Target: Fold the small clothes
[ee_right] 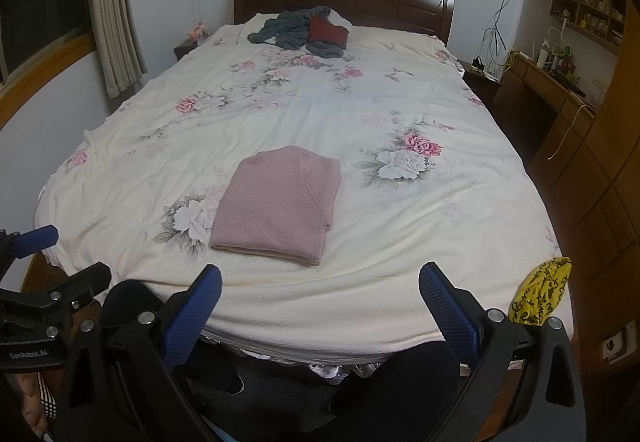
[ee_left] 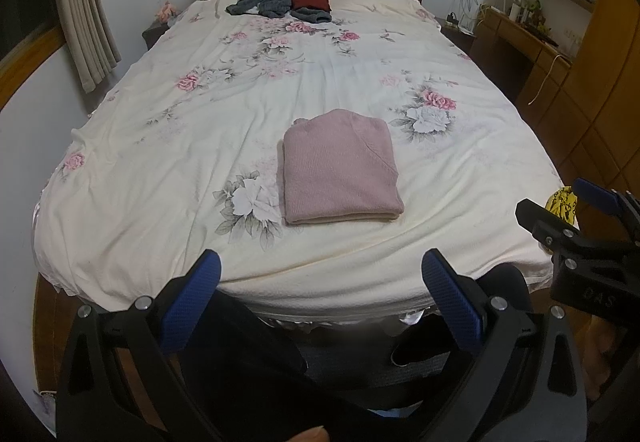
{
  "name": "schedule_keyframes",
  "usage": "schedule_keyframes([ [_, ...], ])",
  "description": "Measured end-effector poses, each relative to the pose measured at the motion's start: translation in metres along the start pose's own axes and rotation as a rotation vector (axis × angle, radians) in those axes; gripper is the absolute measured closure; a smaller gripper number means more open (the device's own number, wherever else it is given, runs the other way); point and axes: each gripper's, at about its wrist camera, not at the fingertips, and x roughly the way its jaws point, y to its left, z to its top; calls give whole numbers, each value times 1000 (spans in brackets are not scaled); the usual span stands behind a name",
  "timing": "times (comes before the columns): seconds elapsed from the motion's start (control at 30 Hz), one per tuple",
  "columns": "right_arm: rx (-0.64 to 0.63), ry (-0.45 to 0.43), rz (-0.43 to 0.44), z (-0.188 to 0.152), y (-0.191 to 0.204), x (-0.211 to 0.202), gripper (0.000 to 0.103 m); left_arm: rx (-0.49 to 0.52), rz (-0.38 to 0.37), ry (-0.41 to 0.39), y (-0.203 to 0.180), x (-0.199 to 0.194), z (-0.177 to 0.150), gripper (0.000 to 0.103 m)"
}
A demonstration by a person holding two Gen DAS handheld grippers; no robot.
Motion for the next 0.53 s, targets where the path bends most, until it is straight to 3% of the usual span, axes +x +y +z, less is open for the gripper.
schedule_keyframes([
  [0.53,8,7,25,3,-2,3,4,5,0,4,-1,-2,1,3],
])
